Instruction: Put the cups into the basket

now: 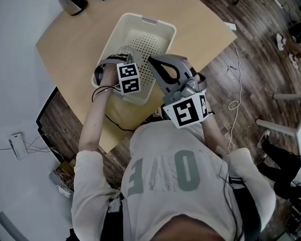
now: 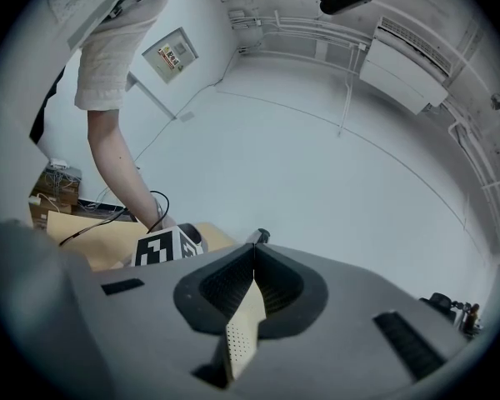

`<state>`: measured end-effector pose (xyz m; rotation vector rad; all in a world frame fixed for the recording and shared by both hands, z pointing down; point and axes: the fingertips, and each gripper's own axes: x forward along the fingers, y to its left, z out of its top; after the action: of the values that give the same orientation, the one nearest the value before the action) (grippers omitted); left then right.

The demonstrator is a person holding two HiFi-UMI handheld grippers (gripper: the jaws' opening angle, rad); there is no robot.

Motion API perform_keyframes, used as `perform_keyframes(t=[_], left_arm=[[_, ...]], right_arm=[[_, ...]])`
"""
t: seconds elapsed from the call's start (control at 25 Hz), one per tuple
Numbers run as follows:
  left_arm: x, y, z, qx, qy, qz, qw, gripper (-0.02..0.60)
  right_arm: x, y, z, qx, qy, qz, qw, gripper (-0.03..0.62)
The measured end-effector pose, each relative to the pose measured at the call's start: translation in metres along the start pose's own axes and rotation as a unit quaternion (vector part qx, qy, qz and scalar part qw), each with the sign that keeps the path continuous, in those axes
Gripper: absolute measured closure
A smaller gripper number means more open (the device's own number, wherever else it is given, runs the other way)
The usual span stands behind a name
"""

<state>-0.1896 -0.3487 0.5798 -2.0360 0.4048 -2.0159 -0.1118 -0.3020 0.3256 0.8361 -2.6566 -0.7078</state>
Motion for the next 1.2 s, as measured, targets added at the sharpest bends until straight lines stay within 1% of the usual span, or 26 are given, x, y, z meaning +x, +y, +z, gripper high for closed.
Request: perform_keyframes(t=[0.24, 0.36, 0.56, 0.72, 0.76, 0.84, 0.92, 1.0, 1.12, 1.2], left_arm=[[0.017, -0.019, -0.003, 0.015, 0.017, -0.026, 0.9994, 0.538], [0.024, -0.022, -0.003, 0.015, 0.024, -0.032, 0.9991, 0.538], [0.029, -0.015, 0.001, -0.003, 0.024, -0.024, 0.9994, 0.53], [0.029, -0.013, 0.005, 0.021, 0.029, -0.006, 0.9993, 0.516], [0.029, -0.012, 0.007, 0.025, 0.026, 0.0, 0.9993, 0.509], [0.027, -0.008, 0.013, 0.02, 0.012, 0.007, 0.9997, 0.488], [0.023, -0.004, 0.019, 0.008, -0.003, 0.005, 1.0, 0.454], [0.022, -0.004, 0.023, 0.001, -0.009, -0.004, 0.9999, 0.441], [0.02, -0.006, 0.026, -0.009, -0.022, -0.007, 0.9997, 0.387], [0.016, -0.006, 0.027, -0.017, -0.03, -0.002, 0.9994, 0.385]], right_arm=[[-0.004, 0.0, -0.005, 0.003, 0.008, 0.0, 1.0, 0.595], [-0.005, 0.0, -0.009, 0.0, 0.016, 0.002, 1.0, 0.595], [-0.007, -0.006, -0.01, 0.002, 0.016, -0.009, 1.0, 0.595], [-0.008, -0.009, -0.01, 0.005, 0.015, -0.016, 1.0, 0.595], [-0.008, -0.009, -0.01, 0.004, 0.015, -0.017, 1.0, 0.595], [-0.006, -0.009, -0.009, 0.003, 0.013, -0.018, 1.0, 0.595], [-0.005, -0.009, -0.008, 0.003, 0.011, -0.017, 1.0, 0.595], [-0.003, -0.009, -0.006, 0.002, 0.01, -0.017, 1.0, 0.595], [-0.002, -0.008, -0.003, 0.001, 0.007, -0.017, 1.0, 0.595], [-0.003, -0.008, -0.002, -0.002, 0.006, -0.017, 1.0, 0.595]])
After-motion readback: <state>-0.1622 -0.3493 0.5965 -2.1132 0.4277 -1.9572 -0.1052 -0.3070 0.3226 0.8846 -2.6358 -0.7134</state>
